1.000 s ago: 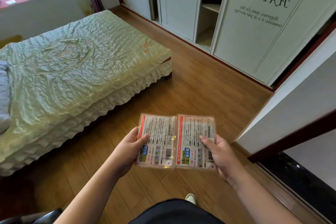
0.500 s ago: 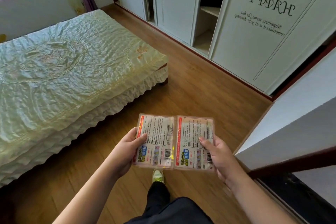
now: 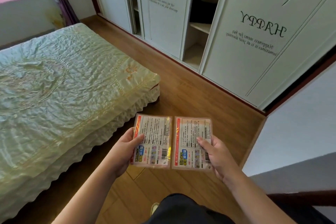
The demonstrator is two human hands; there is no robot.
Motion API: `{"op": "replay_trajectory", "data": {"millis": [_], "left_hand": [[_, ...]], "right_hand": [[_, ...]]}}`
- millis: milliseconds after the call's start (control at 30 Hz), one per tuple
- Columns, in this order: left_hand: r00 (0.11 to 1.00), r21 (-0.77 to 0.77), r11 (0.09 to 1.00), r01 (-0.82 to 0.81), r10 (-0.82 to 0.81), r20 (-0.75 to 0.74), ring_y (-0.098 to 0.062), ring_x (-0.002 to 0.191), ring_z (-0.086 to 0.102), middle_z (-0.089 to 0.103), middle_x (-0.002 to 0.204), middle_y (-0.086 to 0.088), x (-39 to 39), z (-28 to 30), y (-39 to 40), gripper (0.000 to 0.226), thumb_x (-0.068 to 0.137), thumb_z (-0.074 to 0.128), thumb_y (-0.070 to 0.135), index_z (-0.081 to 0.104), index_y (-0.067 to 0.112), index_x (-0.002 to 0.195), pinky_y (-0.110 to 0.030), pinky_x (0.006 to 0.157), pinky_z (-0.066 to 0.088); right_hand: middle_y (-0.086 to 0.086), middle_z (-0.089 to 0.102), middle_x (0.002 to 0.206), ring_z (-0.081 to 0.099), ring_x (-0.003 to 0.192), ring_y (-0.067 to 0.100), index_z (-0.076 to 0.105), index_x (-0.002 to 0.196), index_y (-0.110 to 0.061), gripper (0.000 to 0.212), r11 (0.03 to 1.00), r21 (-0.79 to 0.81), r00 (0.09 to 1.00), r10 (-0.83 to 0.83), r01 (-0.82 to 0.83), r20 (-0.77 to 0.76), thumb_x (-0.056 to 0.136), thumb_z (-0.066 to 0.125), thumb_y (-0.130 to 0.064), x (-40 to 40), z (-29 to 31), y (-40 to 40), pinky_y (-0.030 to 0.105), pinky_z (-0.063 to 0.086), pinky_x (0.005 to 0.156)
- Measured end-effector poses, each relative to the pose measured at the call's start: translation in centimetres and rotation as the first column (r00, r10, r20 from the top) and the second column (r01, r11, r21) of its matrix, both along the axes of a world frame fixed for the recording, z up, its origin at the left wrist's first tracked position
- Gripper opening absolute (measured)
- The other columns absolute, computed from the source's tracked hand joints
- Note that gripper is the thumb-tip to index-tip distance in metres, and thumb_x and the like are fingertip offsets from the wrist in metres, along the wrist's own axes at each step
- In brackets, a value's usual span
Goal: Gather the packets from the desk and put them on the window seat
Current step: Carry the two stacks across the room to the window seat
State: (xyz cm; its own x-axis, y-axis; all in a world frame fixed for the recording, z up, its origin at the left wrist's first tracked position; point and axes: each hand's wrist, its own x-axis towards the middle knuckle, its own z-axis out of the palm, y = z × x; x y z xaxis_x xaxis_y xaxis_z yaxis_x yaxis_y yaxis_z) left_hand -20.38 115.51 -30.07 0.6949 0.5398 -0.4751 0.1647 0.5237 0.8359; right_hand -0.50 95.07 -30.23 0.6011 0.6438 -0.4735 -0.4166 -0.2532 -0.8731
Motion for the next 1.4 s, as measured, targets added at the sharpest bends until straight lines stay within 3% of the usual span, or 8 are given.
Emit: {"op": "replay_trajectory", "data": {"millis": [333,500,633,1133,1400], "left_hand": [[0.997,-0.02,0.998,0.067,-0.068,-0.044,-0.033,0.096,0.077,0.078,0.109,-0.016,11.0,-0.3,6.1,0.021,0.1,0.054,0.016,0.06,0.015,0.121,-0.038,0.067,0.065],[0.991,0.027,0.995,0.092,-0.089,-0.102,-0.034,0.098,0.077,0.079,0.108,-0.014,18.6,-0.5,8.6,0.021,0.101,0.054,0.016,0.06,0.015,0.121,-0.041,0.071,0.065],[0.989,0.032,0.996,0.079,-0.075,-0.124,-0.032,0.095,0.078,0.08,0.104,-0.011,25.1,0.9,10.3,0.019,0.102,0.054,0.015,0.062,0.02,0.117,-0.036,0.066,0.064],[0.991,0.009,0.999,-0.03,0.031,-0.131,-0.032,0.092,0.078,0.08,0.104,-0.012,40.1,1.3,17.7,0.02,0.101,0.055,0.013,0.064,0.023,0.117,-0.039,0.066,0.065],[0.989,-0.032,0.998,-0.056,0.051,-0.138,-0.031,0.084,0.079,0.081,0.097,-0.013,45.9,-0.5,26.6,0.022,0.098,0.058,0.013,0.06,0.034,0.106,-0.037,0.061,0.065]], "right_hand": [[0.004,0.083,0.101,0.081,0.09,0.022,0.069,0.114,-0.019,0.017,0.997,-0.019,0.997,-0.075,0.075,-0.01,0.101,0.059,-0.021,9.2,-1.4,4.8,0.031,0.065,0.063],[0.006,0.083,0.102,0.08,0.092,0.024,0.068,0.116,-0.016,0.018,0.997,0.004,0.997,-0.072,0.072,-0.029,0.101,0.058,-0.02,16.9,-2.3,7.7,0.035,0.065,0.068],[0.006,0.082,0.105,0.08,0.095,0.024,0.067,0.119,-0.017,0.02,0.998,0.006,0.998,-0.059,0.06,-0.031,0.101,0.058,-0.022,23.3,-2.0,10.1,0.042,0.064,0.077],[0.004,0.083,0.098,0.081,0.085,0.024,0.067,0.114,-0.02,0.017,0.998,-0.027,0.997,0.054,-0.056,-0.055,0.1,0.06,-0.025,39.9,-2.1,18.9,0.032,0.065,0.062],[0.004,0.083,0.098,0.081,0.085,0.024,0.067,0.114,-0.021,0.016,0.992,-0.064,0.994,0.102,-0.105,-0.046,0.099,0.06,-0.024,46.8,-2.9,28.2,0.033,0.065,0.061]]}}
